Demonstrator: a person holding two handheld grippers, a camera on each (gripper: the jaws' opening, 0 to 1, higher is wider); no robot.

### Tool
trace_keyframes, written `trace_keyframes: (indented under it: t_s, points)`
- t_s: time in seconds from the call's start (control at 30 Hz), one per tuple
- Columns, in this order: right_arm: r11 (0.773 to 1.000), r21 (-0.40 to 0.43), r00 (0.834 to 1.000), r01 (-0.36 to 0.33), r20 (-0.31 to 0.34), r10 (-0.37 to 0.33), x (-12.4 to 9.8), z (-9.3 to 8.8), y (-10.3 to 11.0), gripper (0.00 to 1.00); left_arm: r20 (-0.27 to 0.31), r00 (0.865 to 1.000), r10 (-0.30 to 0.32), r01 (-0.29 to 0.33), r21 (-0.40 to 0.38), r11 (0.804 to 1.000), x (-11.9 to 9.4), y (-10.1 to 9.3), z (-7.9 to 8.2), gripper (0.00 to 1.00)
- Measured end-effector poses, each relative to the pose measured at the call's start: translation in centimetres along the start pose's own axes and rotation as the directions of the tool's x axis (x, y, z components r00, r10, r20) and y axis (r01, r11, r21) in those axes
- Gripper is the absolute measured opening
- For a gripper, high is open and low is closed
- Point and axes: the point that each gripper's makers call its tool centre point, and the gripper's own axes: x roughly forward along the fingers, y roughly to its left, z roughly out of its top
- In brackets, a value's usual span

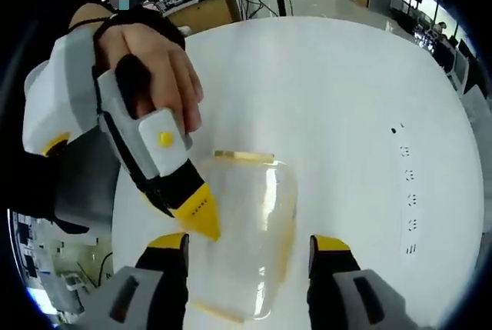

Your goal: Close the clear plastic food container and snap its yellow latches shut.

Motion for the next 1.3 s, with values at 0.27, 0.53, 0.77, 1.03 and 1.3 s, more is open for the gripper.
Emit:
trace_keyframes:
  t_s: [0.27,0.53,0.77,1.03,1.3]
  points:
    - [0.996,-0.031,0.995,0.088,0.047,-0.087,-0.6,0.5,1.1,0.63,0.01,0.995,-0.096,0.096,-0.119,0.988,-0.9,0.4,-0.2,0.46]
    - [0.977,0.059,0.974,0.204,0.086,-0.209,-0.7,-0.1,2.0,0.6,-0.031,0.984,-0.177,0.166,-0.222,0.961,-1.6,2.4,-1.6,0.49]
    - [0.967,0.073,0.967,0.243,0.063,-0.248,0.4,-0.7,2.5,0.61,-0.068,0.982,-0.177,0.155,-0.248,0.956,-1.5,3.3,-2.1,0.48]
    - [0.896,0.304,0.919,0.325,0.121,-0.374,-0.2,-0.8,1.7,0.61,-0.092,0.992,-0.081,0.043,-0.355,0.934,-1.5,3.5,-2.1,0.5]
    - [0.761,0.505,0.856,0.407,0.08,-0.511,-0.8,-2.4,0.9,0.6,-0.181,0.983,0.03,-0.124,-0.535,0.836,-1.7,4.1,-3.4,0.51]
